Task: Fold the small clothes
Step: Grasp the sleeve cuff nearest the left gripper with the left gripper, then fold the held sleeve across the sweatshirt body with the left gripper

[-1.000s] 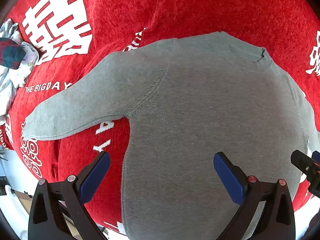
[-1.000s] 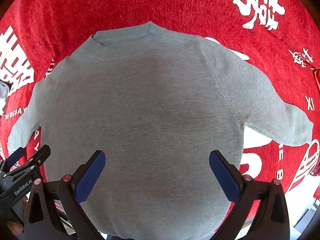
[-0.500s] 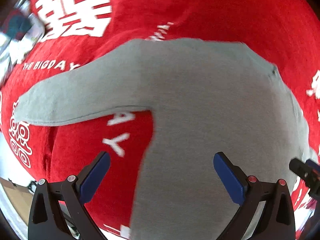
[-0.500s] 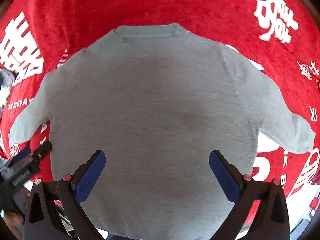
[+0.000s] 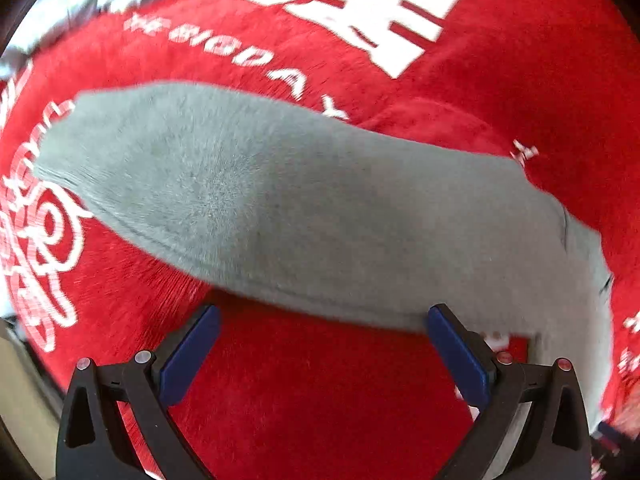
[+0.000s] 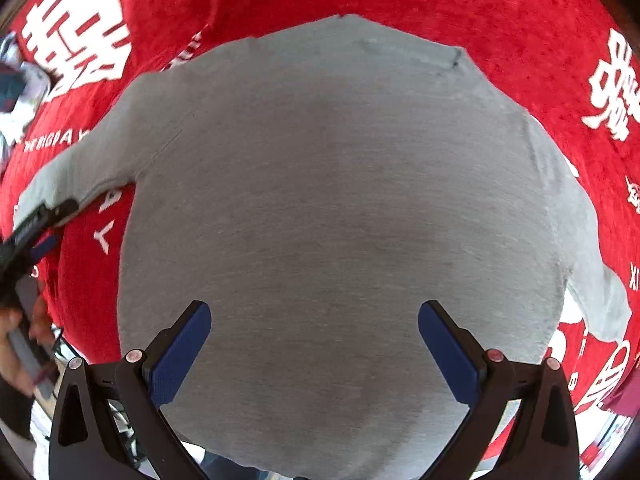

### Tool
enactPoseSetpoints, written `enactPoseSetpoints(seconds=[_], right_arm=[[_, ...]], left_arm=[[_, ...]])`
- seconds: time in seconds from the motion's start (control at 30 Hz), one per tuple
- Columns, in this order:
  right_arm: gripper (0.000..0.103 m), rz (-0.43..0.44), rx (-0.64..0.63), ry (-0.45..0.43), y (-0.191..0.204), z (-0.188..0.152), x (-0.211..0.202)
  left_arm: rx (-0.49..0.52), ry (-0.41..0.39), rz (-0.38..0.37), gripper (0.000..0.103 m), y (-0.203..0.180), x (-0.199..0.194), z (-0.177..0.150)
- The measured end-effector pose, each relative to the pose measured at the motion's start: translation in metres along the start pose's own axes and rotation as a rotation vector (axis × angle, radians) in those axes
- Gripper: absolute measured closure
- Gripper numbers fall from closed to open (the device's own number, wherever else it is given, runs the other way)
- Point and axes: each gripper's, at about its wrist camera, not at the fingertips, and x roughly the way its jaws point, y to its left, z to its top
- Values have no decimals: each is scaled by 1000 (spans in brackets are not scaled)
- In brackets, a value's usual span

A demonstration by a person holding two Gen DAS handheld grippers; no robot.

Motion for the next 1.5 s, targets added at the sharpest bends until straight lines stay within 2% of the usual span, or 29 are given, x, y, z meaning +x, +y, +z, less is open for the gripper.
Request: enactPoseSetpoints(seconds=[0.17, 0.23, 0.3, 0.33, 0.4, 0.43, 0.47, 0.5, 0.57, 0.67, 0.77, 0.9, 1.03, 1.13, 1.23, 1.33, 1.4, 1.5], right_arm=[[0, -12, -22, 13, 16, 4, 4], [0, -15, -29, 18, 20, 4, 3], [0, -14, -40, 17, 24, 5, 2], [0, -12, -44, 13, 26, 6, 1], [0, -7, -46, 5, 26, 5, -3], [0, -4, -44, 0, 27, 5, -4], [0, 1, -38, -6, 27, 5, -6], [0, 4, -34, -11, 26, 5, -8], [0, 15, -22, -22, 22, 1, -12], [0, 32, -5, -45, 13, -7, -20], [0, 43, 25, -60, 0, -15, -24], [0, 59, 91, -74, -26, -21, -31], [0, 61, 163, -112, -65, -27, -42], [0, 60, 228, -146, -99, -33, -51], [0, 65, 302, -154, -136, -36, -51], [0, 59, 358, -143, -168, -44, -43], [0, 61, 393, -121, -187, -50, -33], [0, 67, 425, -92, -210, -60, -18]], left_arm=[[-117, -74, -96, 1, 21, 2, 21], [-151, -127, -104, 12, 26, -7, 26], [-169, -153, -90, 30, 32, -15, 30], [-175, -167, -80, 36, 36, -18, 32], [-173, -189, -48, 61, 43, -22, 37], [-165, -194, -33, 70, 46, -22, 39], [-152, -198, -33, 88, 49, -22, 42], [-148, -199, -35, 96, 51, -23, 44], [-131, -206, -46, 96, 49, -25, 48], [-48, -260, -27, 96, 35, -46, 46], [61, -318, -51, 96, -1, -72, 44], [232, -382, -144, 96, -74, -108, 36], [425, -402, -246, 96, -173, -128, 12], [562, -355, -313, 96, -252, -119, -16], [652, -245, -361, 96, -312, -88, -52], [747, -135, -306, 96, -359, -40, -91], [787, -61, -260, 96, -372, -10, -110], [830, -20, -200, 96, -377, 16, -128]])
